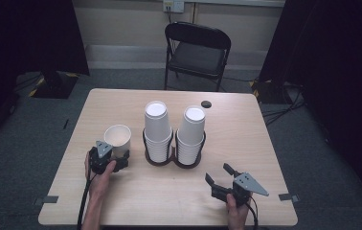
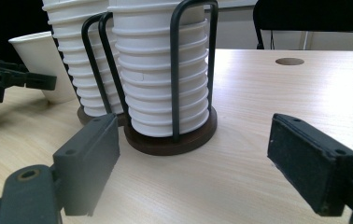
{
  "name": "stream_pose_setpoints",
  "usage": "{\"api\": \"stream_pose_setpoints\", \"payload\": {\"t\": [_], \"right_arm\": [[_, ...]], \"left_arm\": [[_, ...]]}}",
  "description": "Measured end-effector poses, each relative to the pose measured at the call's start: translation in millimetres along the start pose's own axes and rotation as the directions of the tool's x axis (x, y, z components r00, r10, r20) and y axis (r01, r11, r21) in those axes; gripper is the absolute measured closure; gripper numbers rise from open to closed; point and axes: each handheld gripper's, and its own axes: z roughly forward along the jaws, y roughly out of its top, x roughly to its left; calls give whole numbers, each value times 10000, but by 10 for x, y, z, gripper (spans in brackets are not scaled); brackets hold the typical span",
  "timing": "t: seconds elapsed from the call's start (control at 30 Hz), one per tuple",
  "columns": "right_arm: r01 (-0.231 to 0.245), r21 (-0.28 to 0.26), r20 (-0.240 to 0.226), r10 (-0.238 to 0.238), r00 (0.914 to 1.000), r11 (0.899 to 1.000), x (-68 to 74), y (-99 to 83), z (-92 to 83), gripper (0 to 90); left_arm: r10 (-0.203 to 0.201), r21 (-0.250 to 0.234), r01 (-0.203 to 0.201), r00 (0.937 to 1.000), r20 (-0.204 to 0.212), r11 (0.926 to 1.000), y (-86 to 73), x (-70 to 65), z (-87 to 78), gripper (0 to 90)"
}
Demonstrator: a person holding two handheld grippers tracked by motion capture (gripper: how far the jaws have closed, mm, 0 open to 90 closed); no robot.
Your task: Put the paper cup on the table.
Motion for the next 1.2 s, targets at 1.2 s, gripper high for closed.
{"api": "stream_pose_setpoints", "payload": {"t": [1.2], "right_arm": [[-31,132,98,29,9999,9999,-3,5,16,161]], "left_arm": [[697,-2041,-413,9886,1337,9781,-357,-855,-660,152]]}}
